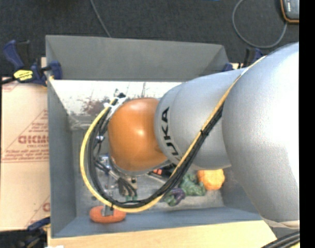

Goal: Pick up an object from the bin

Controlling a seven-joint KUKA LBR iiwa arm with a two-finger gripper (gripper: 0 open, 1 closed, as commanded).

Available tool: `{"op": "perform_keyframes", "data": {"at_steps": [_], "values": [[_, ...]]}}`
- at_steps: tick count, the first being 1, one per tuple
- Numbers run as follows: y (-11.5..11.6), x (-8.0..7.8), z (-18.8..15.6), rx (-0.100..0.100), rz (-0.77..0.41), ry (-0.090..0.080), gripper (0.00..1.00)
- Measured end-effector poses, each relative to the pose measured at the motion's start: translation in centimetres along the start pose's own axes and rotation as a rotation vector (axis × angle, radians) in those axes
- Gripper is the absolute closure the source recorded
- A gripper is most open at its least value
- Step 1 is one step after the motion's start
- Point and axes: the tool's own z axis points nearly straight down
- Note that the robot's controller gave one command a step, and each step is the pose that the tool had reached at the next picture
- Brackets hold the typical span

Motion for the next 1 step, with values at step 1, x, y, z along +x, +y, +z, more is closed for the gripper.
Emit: {"op": "perform_keyframes", "data": {"at_steps": [1], "values": [[-0.08,-0.23,-0.40,-0.002,0.006,-0.007,0.00]]}}
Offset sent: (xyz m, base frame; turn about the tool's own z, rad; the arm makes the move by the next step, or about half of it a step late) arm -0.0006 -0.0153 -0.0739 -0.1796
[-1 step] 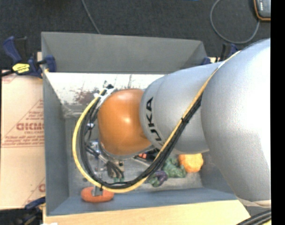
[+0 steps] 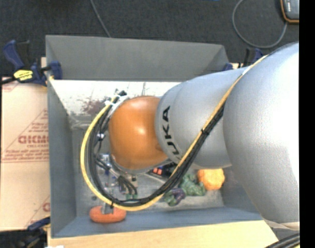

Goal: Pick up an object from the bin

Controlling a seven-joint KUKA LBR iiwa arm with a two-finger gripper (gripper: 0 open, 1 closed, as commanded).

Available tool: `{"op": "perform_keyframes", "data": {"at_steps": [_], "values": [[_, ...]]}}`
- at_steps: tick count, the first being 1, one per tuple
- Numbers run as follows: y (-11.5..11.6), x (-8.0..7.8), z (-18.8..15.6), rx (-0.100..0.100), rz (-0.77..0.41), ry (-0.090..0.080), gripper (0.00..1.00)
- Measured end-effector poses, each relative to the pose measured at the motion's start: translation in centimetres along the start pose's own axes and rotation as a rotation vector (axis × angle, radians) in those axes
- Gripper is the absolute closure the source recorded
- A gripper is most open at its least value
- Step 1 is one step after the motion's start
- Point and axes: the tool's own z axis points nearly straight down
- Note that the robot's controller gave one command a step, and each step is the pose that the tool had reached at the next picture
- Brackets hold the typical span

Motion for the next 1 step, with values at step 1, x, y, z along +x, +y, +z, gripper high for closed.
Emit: {"op": "perform_keyframes", "data": {"at_steps": [1], "values": [[-1.50,-0.50,7.45,-0.005,-0.182,-0.023,0.00]]}}
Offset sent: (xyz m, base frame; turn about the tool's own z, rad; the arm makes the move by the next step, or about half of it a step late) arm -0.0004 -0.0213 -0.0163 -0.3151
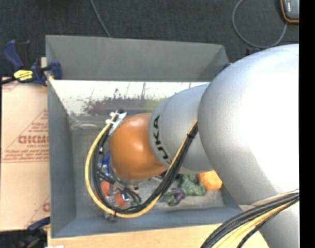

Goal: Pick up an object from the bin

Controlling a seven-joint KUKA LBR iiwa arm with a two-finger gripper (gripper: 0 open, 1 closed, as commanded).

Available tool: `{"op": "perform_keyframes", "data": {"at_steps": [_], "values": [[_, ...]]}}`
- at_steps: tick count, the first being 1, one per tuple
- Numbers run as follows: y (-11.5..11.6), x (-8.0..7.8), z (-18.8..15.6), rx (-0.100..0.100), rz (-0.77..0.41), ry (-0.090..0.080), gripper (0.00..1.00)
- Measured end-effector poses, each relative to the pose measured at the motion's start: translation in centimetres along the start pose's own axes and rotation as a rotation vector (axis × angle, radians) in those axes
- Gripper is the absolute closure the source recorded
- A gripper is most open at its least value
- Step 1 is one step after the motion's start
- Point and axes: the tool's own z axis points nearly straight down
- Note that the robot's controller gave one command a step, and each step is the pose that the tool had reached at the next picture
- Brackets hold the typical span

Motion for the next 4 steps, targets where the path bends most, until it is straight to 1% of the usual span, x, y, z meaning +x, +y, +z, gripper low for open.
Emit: {"op": "perform_keyframes", "data": {"at_steps": [1,2,3,4], "values": [[-0.6,0.4,-5.9,0.001,-0.132,0.022,0.00],[-0.5,0.5,-2.6,0.001,-0.065,0.012,0.00],[-1.4,-0.6,0.3,0.002,0.035,0.014,0.00],[-1.5,1.1,0.3,0.000,0.051,0.013,1.00]]}}
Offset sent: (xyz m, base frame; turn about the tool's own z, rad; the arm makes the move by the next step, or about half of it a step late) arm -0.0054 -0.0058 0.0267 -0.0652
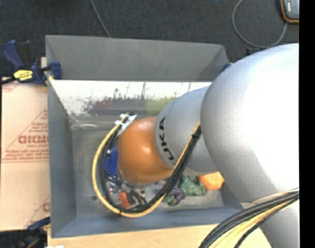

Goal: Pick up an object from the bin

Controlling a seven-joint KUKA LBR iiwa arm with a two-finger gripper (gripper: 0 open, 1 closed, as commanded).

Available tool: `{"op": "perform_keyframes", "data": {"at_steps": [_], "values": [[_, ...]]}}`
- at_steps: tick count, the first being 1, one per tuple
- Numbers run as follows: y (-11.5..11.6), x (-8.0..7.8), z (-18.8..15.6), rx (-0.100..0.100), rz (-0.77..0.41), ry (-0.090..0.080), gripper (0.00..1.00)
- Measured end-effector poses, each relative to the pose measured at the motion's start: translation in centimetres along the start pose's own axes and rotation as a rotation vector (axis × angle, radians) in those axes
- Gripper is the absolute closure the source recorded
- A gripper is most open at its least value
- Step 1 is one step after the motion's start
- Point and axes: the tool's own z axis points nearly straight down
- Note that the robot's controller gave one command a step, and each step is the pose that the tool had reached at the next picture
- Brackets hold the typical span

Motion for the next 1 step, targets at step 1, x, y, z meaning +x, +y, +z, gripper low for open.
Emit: {"op": "perform_keyframes", "data": {"at_steps": [1], "values": [[0.00,0.00,0.00,0.000,0.000,0.000,1.00]]}}
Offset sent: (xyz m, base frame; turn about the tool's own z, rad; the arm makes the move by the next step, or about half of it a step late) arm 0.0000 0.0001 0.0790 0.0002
